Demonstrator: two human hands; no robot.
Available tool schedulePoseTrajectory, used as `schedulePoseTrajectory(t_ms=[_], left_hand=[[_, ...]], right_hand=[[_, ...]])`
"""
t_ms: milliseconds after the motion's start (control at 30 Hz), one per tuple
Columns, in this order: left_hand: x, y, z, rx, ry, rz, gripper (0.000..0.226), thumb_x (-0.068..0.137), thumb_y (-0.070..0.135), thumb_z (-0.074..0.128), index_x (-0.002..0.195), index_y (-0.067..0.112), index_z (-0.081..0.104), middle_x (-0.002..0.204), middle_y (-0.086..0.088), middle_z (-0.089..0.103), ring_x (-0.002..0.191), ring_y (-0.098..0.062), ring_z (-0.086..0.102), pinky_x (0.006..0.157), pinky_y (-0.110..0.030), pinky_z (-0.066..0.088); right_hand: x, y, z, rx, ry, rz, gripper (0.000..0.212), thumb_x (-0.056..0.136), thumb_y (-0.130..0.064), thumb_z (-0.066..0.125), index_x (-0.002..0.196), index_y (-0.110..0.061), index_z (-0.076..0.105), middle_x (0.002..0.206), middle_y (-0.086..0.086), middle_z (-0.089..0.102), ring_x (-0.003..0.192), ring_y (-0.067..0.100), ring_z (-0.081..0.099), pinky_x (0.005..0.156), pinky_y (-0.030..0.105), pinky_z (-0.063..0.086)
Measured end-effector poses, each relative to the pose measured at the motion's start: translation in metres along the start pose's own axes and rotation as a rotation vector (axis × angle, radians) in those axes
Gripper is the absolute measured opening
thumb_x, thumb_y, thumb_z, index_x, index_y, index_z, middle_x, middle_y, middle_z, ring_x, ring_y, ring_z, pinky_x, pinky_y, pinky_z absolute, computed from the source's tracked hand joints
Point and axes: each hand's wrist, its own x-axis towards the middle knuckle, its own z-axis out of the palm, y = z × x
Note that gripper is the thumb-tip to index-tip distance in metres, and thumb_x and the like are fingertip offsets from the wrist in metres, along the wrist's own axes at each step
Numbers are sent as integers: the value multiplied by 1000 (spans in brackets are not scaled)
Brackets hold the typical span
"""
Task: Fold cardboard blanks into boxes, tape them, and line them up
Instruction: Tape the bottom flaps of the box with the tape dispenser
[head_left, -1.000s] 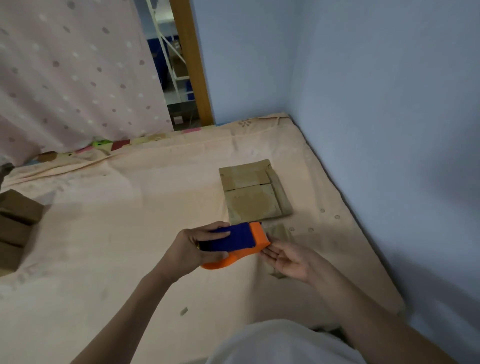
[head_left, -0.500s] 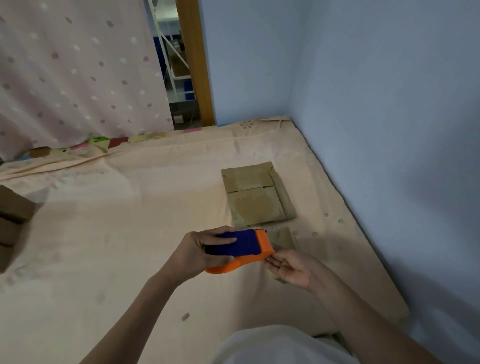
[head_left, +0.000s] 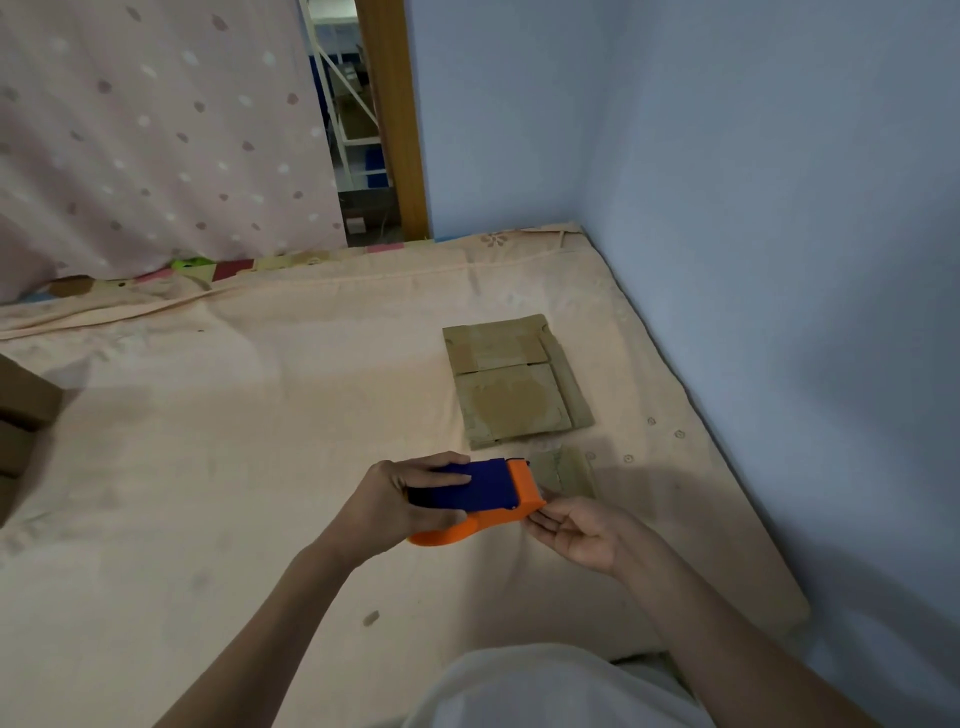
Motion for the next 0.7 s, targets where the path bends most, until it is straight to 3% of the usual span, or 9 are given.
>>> schedulePoseTrajectory(t_ms=[333, 500, 600, 700], left_hand=[[-3, -5, 0, -66, 25, 8, 42, 72, 18, 86, 111, 28, 76, 123, 24, 65, 119, 4, 55, 88, -22, 56], [-1, -7, -7, -18, 13, 1, 42, 72, 20, 86, 111, 32, 75, 123, 25, 64, 121, -1, 55, 91, -27, 57], [0, -5, -10, 31, -10, 12, 43, 72, 21, 87, 111, 34, 75, 123, 25, 64, 122, -4, 54, 90, -31, 58], [0, -2, -10, 75, -42, 47, 41, 74, 18, 86, 110, 34, 75, 123, 27, 63, 121, 0, 53, 86, -26, 58]], right_hand=[[1, 0, 9, 0, 51, -13, 37, 94, 19, 42, 124, 6, 60, 92, 22, 74, 98, 28, 68, 71, 37, 63], [-2, -4, 10, -35, 14, -7, 20, 101, -7, 54, 116, 5, 62, 111, 28, 70, 108, 33, 68, 81, 41, 61], [-1, -3, 12, -153, 40, -11, 19, 98, -1, 59, 114, 6, 65, 109, 25, 72, 104, 29, 70, 78, 36, 62], [1, -1, 11, -224, 76, -5, 15, 96, 4, 59, 109, 6, 66, 102, 22, 74, 95, 27, 72, 74, 34, 63]])
